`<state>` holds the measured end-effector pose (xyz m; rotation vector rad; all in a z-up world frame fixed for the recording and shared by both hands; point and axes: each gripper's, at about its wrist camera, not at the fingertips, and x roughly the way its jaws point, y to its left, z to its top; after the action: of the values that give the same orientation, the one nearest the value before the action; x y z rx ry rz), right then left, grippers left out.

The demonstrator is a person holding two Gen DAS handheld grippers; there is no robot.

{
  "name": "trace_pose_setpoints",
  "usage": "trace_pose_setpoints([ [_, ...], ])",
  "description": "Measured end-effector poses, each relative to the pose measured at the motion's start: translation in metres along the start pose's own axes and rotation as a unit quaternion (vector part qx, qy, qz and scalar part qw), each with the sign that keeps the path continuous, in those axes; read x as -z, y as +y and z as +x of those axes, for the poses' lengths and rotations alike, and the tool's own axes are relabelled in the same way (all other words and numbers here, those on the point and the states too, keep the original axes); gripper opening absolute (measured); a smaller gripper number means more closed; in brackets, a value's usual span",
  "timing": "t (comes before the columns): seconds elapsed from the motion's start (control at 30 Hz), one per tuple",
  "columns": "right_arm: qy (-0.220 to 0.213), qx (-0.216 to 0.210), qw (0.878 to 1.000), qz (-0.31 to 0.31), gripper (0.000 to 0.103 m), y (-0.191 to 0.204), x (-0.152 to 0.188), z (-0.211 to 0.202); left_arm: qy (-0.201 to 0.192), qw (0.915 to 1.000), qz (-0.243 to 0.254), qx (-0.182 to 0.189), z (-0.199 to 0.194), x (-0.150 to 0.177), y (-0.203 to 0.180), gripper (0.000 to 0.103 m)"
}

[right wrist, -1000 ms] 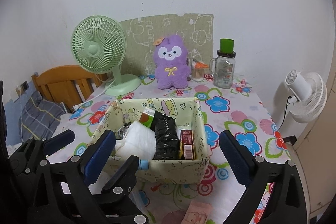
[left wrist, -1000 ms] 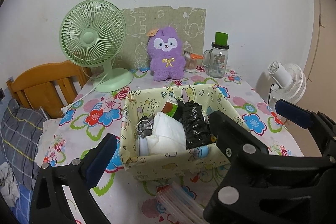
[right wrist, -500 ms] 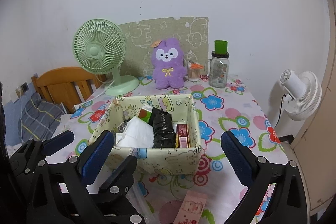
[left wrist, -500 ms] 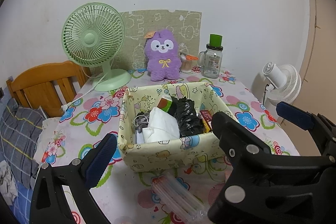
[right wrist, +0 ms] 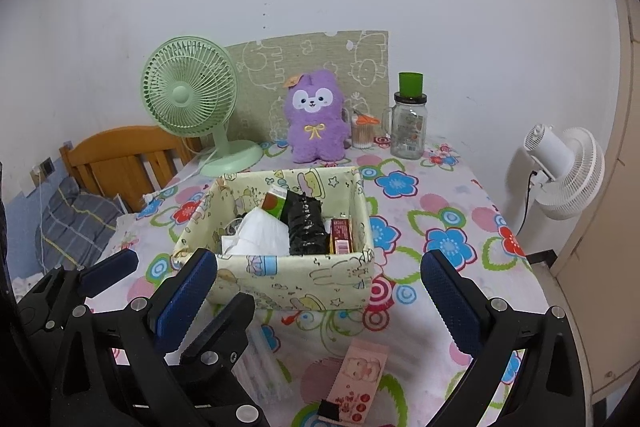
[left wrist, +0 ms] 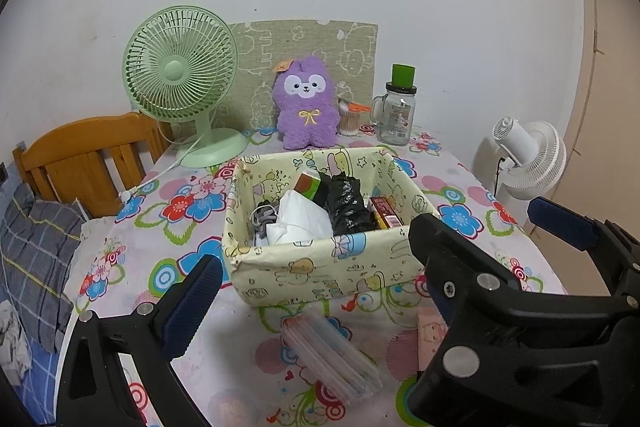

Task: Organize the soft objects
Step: 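Reach the right tool to the pink printed card while the left tool reaches the clear plastic pack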

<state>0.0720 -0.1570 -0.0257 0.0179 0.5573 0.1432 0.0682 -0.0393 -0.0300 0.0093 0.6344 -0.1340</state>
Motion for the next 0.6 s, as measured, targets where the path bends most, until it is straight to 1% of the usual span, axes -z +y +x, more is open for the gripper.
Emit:
trace_pose_setpoints([
  [0.2,-0.001,0.003,1.0,0.002,0.103,-0.001,0.01,-0.01,-0.001,1.0,0.002,0.003,-0.006,0.007,-0.004,0.103],
  [0.6,0.004,0.01,1.0,0.002,0.103,-0.006,0.029,-0.018,0.006,0.9999,0.002,0.009,-0.009,0.027,-0.011,0.103],
])
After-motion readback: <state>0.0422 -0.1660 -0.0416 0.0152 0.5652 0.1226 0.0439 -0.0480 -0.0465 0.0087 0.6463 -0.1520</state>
